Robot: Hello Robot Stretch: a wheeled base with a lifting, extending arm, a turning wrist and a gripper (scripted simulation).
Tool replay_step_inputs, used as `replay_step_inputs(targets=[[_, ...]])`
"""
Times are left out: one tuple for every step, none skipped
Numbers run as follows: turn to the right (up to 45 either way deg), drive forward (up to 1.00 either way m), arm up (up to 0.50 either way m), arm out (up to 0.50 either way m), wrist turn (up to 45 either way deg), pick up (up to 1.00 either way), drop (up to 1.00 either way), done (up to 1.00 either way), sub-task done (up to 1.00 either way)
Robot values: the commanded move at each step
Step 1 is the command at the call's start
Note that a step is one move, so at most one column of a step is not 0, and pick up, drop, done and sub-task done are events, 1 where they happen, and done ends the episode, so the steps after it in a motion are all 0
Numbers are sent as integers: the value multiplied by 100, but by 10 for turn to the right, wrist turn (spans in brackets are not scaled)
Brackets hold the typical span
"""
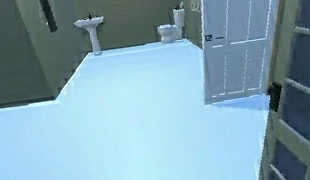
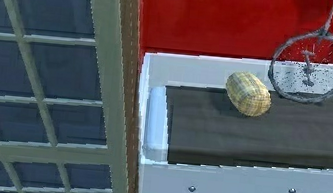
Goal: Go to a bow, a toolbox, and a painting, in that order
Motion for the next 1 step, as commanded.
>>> replay_step_inputs(targets=[[0,100,0,0,0,0,0,0,0]])
